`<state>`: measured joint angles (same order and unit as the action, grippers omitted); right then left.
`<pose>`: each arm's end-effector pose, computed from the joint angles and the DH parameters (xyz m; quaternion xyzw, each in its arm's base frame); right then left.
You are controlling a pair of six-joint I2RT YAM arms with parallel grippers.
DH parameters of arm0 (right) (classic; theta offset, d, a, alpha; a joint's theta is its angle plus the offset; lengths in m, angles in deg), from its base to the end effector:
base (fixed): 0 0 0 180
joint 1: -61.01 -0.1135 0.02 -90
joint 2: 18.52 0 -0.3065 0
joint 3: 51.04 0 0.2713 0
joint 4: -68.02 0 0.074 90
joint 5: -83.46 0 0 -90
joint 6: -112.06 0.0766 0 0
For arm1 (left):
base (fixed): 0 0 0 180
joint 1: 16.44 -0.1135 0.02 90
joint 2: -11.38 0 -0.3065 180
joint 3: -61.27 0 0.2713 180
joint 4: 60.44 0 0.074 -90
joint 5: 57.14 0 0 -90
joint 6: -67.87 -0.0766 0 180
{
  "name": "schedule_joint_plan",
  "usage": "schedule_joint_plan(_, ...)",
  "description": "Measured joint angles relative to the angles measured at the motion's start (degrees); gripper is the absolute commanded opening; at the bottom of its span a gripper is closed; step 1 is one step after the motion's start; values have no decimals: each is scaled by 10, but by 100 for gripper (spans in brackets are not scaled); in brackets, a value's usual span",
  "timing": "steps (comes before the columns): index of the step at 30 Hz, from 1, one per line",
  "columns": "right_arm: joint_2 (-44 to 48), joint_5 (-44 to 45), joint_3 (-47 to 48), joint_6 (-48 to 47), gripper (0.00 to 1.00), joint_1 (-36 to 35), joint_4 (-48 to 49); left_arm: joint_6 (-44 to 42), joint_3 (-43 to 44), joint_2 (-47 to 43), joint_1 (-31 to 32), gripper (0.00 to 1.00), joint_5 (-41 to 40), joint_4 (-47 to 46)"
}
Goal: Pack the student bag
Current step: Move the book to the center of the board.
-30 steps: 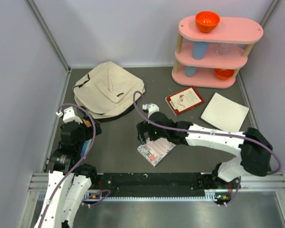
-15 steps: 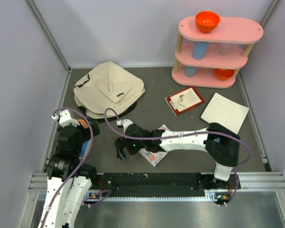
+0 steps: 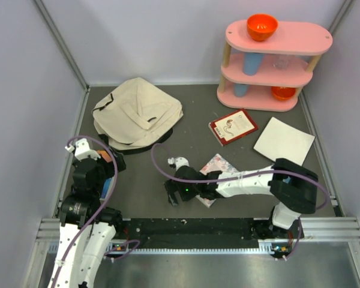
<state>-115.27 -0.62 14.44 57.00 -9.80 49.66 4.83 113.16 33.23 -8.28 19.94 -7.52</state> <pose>0.1341 0.3612 0.1626 -0.2717 0.8973 0.2455 0.2466 0.1087 0.0017 0.3056 -0.1966 0.8067 -0.0763 0.5520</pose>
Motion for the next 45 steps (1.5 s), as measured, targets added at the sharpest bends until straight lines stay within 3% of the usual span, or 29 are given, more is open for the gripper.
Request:
schedule_joint_plan(10,198,94,-162,71,96,101,-58,0,0,0,0,97,5,0)
schedule_joint_plan(18,303,104,-168,62,98,113,-85,0,0,0,0,97,12,0)
schedule_joint_plan(23,278,101,-107,56,99,113,-66,0,0,0,0,97,13,0)
schedule_joint_plan(27,194,118,-49,56,99,129,-48,0,0,0,0,97,14,0)
schedule_joint_plan(33,100,122,-42,54,99,172,-41,0,0,0,0,97,14,0)
schedule_joint_plan(38,118,117,-99,59,99,177,-33,0,0,0,0,97,14,0)
schedule_joint_plan(45,229,89,-198,96,99,176,-26,0,0,0,0,97,16,0)
